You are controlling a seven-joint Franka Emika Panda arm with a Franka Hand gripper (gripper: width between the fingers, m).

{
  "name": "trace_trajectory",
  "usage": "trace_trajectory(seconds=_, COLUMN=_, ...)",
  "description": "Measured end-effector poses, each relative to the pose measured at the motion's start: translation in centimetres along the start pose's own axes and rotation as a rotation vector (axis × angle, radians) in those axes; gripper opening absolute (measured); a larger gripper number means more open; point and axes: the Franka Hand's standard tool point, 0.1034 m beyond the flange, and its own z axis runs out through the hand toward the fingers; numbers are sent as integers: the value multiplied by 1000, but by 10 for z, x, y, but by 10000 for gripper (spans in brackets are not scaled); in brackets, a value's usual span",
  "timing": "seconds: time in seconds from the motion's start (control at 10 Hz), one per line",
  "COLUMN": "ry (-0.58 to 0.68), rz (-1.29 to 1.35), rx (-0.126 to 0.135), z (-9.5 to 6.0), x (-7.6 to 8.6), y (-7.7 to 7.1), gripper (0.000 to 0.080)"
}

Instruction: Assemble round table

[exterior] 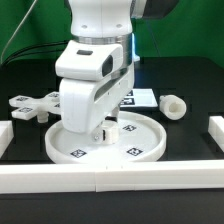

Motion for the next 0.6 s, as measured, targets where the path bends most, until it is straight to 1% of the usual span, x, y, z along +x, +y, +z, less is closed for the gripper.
trace_trajectory(seconds=0.3, ry=15, rz=-29, rx=-7, z=-1, x=34, y=-1, gripper=407)
trace_trajectory(seconds=0.4, ry=15, rz=-41, rx=-3, z=0, x=47, y=-3, gripper=409)
trace_trajectory(seconds=0.6, ry=4, rz=-37, rx=17, z=-2, x=61, y=-8, gripper=409)
